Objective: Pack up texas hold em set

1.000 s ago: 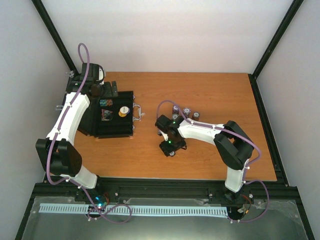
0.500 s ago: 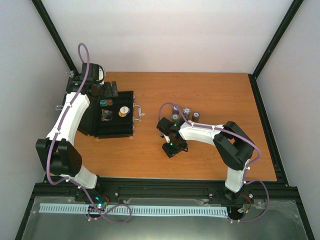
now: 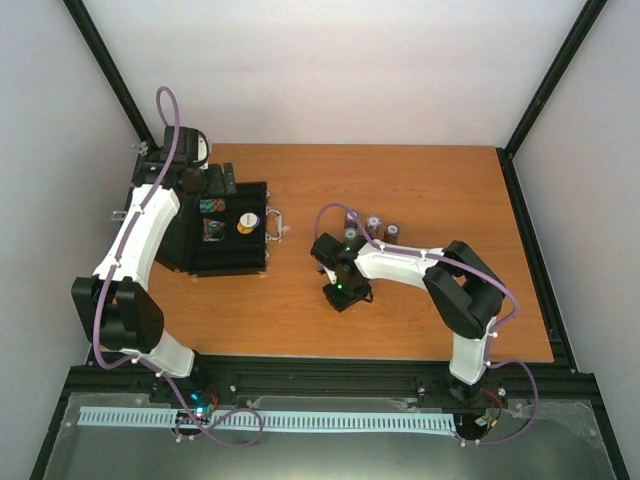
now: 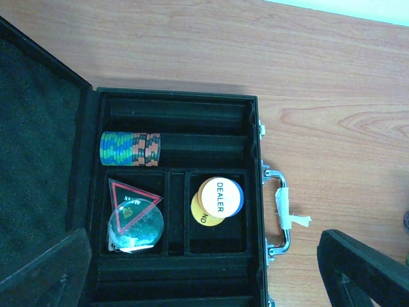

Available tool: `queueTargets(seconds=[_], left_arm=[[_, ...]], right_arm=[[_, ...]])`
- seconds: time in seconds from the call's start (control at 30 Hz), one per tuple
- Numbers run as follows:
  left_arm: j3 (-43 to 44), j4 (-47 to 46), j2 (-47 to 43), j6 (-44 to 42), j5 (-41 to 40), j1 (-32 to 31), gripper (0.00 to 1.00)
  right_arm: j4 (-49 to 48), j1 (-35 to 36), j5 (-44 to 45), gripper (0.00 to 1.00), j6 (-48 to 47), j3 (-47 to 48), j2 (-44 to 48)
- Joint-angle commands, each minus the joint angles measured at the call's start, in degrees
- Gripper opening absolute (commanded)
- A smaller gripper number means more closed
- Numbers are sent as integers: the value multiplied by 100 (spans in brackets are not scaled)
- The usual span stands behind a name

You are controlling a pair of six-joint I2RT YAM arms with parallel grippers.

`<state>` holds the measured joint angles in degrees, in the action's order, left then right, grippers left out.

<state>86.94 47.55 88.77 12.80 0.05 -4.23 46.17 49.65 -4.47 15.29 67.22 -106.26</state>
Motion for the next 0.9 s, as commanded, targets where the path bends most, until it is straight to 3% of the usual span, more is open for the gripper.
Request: queueTargets(seconds=[0.0,0.47,0.57,0.7,0.87], left_arm=[[33,-9,15,-103,21,44,100],[19,-18,-7,-111,28,44,100],[10,-18,-5,-116,38,43,100],[4,-9,-16,-111,47,43,100],[-48,-17,-34,-98,65,39,100]], right_arm=[[15,80,12,40,5,116,-304],[450,71,197,41,-83,889,-197],[438,76,155,61,-90,823,-224],[339,80,125,81,-66,625,-222],[120,92,46,84,-36,424,-331]])
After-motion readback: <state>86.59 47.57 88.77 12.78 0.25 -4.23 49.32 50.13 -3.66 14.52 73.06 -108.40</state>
